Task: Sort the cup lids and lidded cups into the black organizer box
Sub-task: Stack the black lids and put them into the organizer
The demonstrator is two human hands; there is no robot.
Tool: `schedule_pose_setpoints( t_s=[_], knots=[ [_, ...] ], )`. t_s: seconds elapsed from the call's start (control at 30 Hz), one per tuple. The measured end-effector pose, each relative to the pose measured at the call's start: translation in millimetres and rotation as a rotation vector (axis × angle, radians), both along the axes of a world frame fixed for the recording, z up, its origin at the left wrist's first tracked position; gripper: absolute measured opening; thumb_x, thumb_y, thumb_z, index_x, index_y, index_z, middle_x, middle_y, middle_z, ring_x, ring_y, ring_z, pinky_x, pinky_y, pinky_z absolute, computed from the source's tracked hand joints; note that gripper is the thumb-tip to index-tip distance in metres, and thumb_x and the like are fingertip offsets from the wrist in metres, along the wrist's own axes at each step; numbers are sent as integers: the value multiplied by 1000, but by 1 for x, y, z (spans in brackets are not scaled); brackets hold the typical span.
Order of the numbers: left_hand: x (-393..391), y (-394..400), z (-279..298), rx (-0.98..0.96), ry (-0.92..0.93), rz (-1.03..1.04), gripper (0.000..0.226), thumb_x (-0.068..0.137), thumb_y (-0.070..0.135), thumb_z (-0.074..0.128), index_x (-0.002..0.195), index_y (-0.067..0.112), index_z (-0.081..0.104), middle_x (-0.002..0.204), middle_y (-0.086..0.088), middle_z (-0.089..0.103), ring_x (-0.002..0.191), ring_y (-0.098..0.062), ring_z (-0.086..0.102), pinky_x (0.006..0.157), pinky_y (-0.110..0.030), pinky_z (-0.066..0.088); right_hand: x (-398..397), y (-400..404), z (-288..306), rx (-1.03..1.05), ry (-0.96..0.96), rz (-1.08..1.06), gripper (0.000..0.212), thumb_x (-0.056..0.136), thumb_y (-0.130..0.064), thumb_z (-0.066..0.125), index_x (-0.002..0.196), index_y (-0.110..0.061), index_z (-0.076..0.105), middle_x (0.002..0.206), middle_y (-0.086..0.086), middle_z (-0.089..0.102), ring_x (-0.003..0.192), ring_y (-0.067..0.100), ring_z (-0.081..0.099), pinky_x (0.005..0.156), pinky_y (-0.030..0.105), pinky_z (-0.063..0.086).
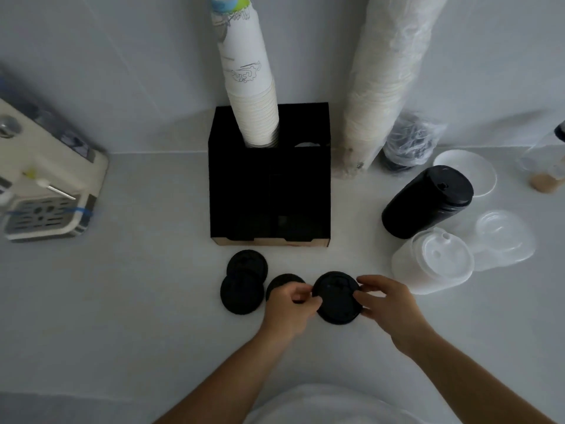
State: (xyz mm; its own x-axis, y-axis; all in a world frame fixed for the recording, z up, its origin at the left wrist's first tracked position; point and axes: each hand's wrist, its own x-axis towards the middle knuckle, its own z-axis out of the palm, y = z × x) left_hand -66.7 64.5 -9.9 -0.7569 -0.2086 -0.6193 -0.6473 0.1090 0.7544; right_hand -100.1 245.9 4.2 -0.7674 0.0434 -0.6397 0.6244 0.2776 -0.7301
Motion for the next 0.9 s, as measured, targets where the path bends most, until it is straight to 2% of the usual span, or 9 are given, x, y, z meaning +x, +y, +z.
schedule_pose_setpoints(
  t_s=[0.07, 0.13, 0.23, 0.33, 0.43, 0.53, 0.67, 0.8, 0.9],
  knots=[
    [14, -4, 0, 54, 5, 59, 15, 79, 9, 73, 87, 21, 68, 89, -4, 71, 85, -20, 71, 77, -30, 60, 2, -5, 0, 14, 4, 45, 25, 85, -3, 70, 107, -15, 70, 97, 2, 69, 82, 27, 70, 85, 40, 59],
    [28, -8, 2, 99, 4, 140, 19, 78, 7, 74, 95, 15, 68, 89, -6, 72, 77, -17, 70, 66, -22, 57, 5, -12, 0, 36, 18, 112, 22, 85, -4, 70, 102, -17, 71, 97, 3, 71, 85, 30, 71, 83, 40, 59],
    [45, -13, 4, 166, -9, 267, 25, 78, 2, 72, 101, 9, 68, 85, -4, 72, 71, -15, 68, 63, -21, 55, 8, -21, 0, 77, 33, 243, 20, 84, -7, 72, 98, -22, 72, 95, 2, 73, 84, 26, 71, 66, 28, 52],
    [58, -16, 0, 209, -14, 345, 21, 80, 0, 70, 92, 17, 70, 77, 3, 72, 68, -11, 68, 66, -23, 56, 7, -30, 4, 111, 66, 375, 20, 84, -9, 73, 90, -28, 70, 91, 0, 74, 83, 21, 70, 65, 24, 47],
    [67, -19, -3, 183, -11, 347, 11, 83, 3, 67, 91, 8, 73, 67, 0, 67, 57, -9, 60, 56, -16, 48, 6, -38, 6, 126, 79, 444, 20, 84, -10, 73, 88, -29, 69, 91, 1, 73, 82, 21, 68, 62, 22, 44],
    [71, -24, -5, 160, 4, 394, 10, 84, 8, 66, 87, 2, 73, 67, -8, 63, 63, -17, 55, 60, -22, 46, 3, -49, 5, 127, 83, 481, 20, 84, -10, 73, 86, -30, 70, 89, 3, 72, 80, 23, 67, 60, 24, 44],
    [68, -33, -11, 121, 61, 428, 13, 83, 14, 64, 86, 4, 72, 77, -12, 66, 71, -17, 58, 73, -32, 49, -2, -64, 1, 130, 66, 494, 17, 84, -9, 73, 97, -20, 72, 90, 7, 72, 77, 23, 65, 61, 25, 47],
    [60, -36, -15, -30, 62, 407, 14, 84, 19, 62, 81, 9, 72, 81, -15, 70, 76, -28, 65, 80, -39, 54, -7, -74, 0, 142, 63, 499, 16, 86, -10, 71, 97, -21, 69, 90, 7, 72, 77, 25, 67, 57, 23, 46],
    [57, -35, -17, -81, 88, 399, 13, 84, 18, 62, 72, 17, 67, 80, -12, 71, 75, -20, 64, 76, -32, 53, -14, -78, -2, 154, 60, 503, 16, 87, -11, 70, 97, -23, 69, 90, 7, 71, 84, 27, 69, 58, 24, 47]
  ],
)
